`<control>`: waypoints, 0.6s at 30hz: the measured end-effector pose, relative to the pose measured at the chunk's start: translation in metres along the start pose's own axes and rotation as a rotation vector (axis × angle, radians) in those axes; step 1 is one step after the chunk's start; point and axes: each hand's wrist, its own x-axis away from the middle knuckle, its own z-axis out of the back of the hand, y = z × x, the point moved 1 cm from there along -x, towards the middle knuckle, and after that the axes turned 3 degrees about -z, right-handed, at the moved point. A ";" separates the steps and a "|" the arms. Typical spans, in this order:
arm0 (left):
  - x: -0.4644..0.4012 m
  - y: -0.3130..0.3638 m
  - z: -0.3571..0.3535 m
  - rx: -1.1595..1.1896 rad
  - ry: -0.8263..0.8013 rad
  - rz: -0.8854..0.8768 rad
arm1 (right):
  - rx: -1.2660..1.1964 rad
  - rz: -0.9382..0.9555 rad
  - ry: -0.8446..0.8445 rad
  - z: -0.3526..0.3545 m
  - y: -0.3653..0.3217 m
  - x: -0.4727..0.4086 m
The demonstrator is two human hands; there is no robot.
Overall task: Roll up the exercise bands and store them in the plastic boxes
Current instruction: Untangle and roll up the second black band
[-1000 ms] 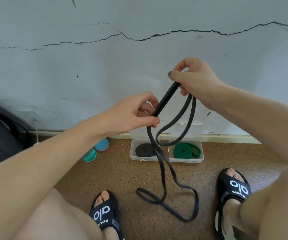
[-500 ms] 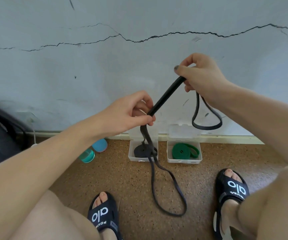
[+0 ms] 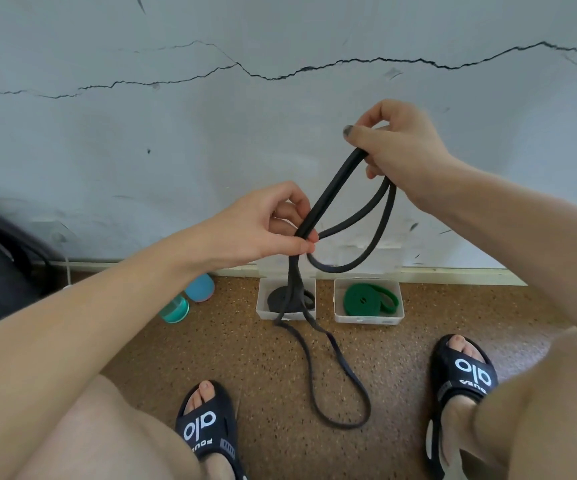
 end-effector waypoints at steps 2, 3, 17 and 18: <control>0.000 0.001 0.001 -0.003 0.007 0.004 | 0.035 -0.029 -0.011 0.002 0.004 -0.003; 0.001 0.002 0.003 -0.005 0.022 -0.001 | 0.068 -0.055 -0.031 0.004 0.007 -0.005; -0.002 0.013 -0.003 0.062 0.108 -0.026 | 0.008 -0.195 -0.689 -0.040 0.003 0.035; -0.001 0.014 -0.003 0.073 0.096 -0.009 | 0.122 -0.149 -0.650 -0.040 0.000 0.036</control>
